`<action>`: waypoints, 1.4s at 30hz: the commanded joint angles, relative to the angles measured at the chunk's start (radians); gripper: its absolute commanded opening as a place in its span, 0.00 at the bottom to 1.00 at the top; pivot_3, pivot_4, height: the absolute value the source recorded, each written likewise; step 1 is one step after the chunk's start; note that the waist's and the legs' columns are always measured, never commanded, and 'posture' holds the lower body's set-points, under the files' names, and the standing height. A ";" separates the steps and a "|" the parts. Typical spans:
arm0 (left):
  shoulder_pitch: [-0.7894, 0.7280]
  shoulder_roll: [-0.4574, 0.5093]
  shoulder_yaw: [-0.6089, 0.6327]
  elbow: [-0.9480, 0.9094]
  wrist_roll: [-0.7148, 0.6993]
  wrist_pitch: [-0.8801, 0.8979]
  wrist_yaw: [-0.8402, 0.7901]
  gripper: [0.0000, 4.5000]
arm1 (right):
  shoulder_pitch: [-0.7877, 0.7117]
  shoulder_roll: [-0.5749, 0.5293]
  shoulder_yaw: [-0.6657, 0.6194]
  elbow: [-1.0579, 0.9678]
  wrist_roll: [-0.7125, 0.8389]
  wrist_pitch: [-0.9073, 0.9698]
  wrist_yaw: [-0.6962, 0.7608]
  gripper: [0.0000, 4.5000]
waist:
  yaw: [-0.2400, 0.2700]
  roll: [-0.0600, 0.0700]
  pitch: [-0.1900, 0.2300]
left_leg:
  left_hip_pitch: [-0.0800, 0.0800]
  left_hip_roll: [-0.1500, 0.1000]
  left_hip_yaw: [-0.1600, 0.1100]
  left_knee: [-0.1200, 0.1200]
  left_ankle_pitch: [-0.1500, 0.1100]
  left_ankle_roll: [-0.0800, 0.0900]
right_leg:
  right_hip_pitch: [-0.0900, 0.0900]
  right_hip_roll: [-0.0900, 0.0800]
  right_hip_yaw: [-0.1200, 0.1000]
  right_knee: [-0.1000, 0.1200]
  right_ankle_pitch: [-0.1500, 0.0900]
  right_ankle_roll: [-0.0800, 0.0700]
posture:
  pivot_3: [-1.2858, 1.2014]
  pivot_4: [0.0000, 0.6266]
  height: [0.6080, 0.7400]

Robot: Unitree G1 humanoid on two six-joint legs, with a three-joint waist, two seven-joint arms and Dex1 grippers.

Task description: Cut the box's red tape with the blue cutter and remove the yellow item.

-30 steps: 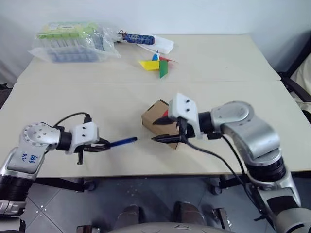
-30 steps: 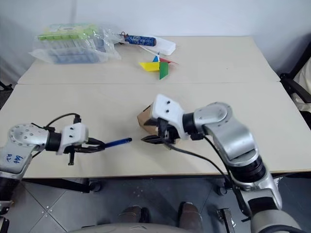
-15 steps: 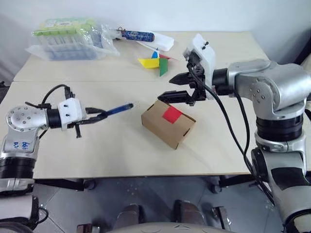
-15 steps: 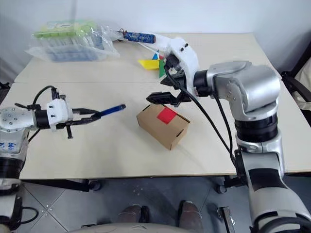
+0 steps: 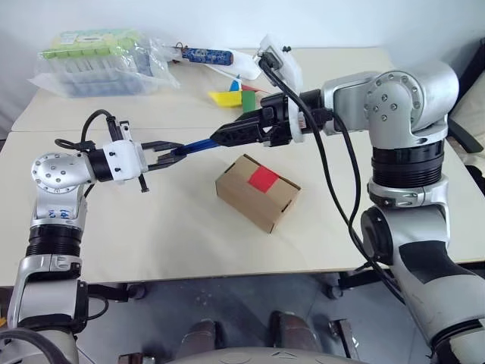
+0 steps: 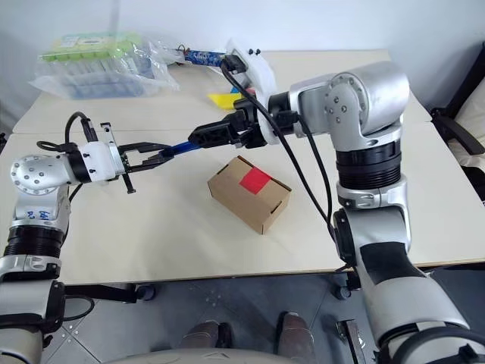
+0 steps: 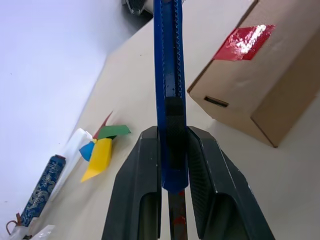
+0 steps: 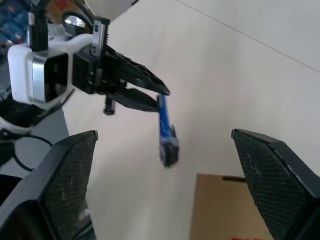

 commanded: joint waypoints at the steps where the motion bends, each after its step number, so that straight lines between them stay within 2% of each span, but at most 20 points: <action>1: -0.021 0.005 0.007 -0.029 -0.009 -0.006 0.014 0.09 | -0.002 0.020 -0.009 -0.018 0.017 -0.027 -0.026 1.00 | -0.001 0.000 0.000 | 0.000 0.000 0.000 0.000 0.000 0.000 | 0.000 0.000 0.000 0.000 0.000 0.000 | 0.52 0.24 1.00; 15: -0.037 0.001 0.000 -0.036 -0.008 -0.001 0.010 0.09 | 0.039 0.010 0.070 0.016 0.010 -0.122 -0.036 1.00 | -0.002 0.000 0.000 | 0.000 0.000 0.000 0.000 0.000 0.000 | 0.000 0.000 0.000 0.000 0.000 0.000 | 0.52 0.24 1.00; 26: -0.011 0.009 0.006 -0.065 -0.018 0.013 0.004 0.09 | 0.020 0.005 0.068 0.068 0.005 -0.170 -0.030 1.00 | -0.004 0.000 0.000 | 0.000 0.000 0.000 0.000 0.000 0.000 | 0.000 0.000 0.000 0.000 0.000 0.000 | 0.52 0.24 1.00; 30: 0.000 0.012 0.008 -0.068 -0.016 0.013 0.005 0.09 | 0.020 0.000 0.069 0.066 0.009 -0.176 -0.022 0.81 | -0.004 0.000 0.000 | 0.000 0.000 0.000 0.000 0.000 0.000 | 0.000 0.000 0.000 0.000 0.000 0.000 | 0.52 0.24 1.00; 33: 0.006 0.015 0.010 -0.067 -0.015 0.015 0.005 0.09 | 0.022 -0.006 0.073 0.052 0.014 -0.174 -0.014 0.55 | -0.004 0.000 0.000 | 0.000 0.000 -0.001 0.000 0.000 0.000 | 0.000 0.000 0.000 0.000 0.000 0.000 | 0.52 0.24 1.00; 40: 0.006 0.017 0.010 -0.056 -0.007 0.018 0.016 0.09 | 0.034 -0.026 0.093 0.022 0.018 -0.164 0.007 0.05 | -0.004 0.000 0.000 | 0.000 0.000 -0.001 0.000 0.000 0.000 | 0.000 0.000 0.000 0.000 0.000 0.000 | 0.52 0.24 1.00; 42: 0.001 0.017 0.011 -0.049 -0.003 0.019 0.021 0.09 | 0.039 -0.030 0.100 0.013 0.019 -0.165 0.012 0.03 | -0.003 0.000 0.000 | 0.000 0.000 -0.001 0.000 0.000 0.000 | 0.000 0.000 0.000 0.000 0.000 0.000 | 0.52 0.24 1.00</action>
